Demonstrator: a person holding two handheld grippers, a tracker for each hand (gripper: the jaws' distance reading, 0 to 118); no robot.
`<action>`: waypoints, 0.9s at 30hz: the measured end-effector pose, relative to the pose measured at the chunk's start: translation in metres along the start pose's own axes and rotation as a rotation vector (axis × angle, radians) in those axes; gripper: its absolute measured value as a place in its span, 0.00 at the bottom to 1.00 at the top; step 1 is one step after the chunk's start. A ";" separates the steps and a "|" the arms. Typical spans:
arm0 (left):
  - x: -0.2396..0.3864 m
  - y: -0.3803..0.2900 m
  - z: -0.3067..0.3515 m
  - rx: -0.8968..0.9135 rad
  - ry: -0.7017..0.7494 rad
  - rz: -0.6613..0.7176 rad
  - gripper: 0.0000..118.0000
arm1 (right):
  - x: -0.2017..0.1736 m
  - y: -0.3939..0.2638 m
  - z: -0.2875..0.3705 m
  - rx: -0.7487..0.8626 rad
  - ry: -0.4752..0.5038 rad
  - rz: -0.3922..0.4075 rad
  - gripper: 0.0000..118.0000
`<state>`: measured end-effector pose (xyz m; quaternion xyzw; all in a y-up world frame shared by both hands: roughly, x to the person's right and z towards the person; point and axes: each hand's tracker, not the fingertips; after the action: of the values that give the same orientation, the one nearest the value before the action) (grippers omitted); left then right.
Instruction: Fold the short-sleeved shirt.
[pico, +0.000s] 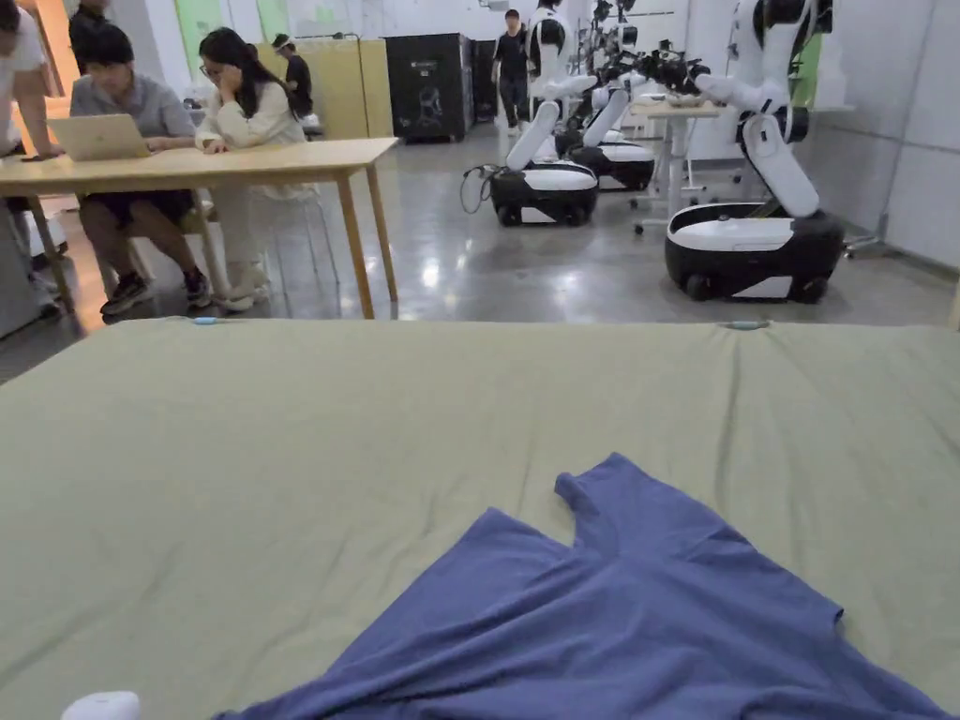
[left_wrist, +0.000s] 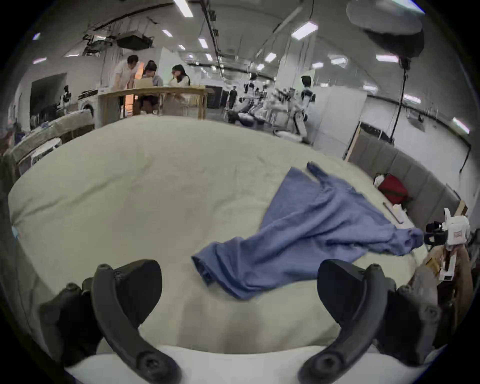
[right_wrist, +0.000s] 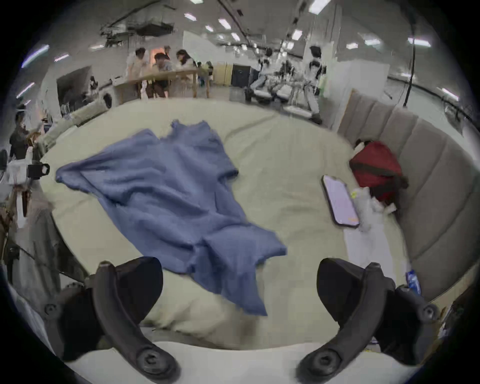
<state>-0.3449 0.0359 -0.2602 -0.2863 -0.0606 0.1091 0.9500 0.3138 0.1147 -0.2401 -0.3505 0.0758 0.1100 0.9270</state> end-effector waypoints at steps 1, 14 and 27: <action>-0.002 0.003 0.012 -0.010 0.018 0.010 1.00 | -0.004 0.003 0.020 0.042 0.022 -0.011 1.00; 0.006 0.001 0.065 0.001 0.144 0.078 0.00 | -0.071 0.014 0.120 0.293 0.137 -0.199 0.01; 0.004 0.018 -0.059 -0.175 0.202 0.082 0.69 | -0.082 0.013 0.118 0.240 0.155 -0.202 0.01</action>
<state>-0.3338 0.0197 -0.3186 -0.3796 0.0376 0.1127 0.9175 0.2384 0.1904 -0.1432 -0.2508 0.1241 -0.0208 0.9598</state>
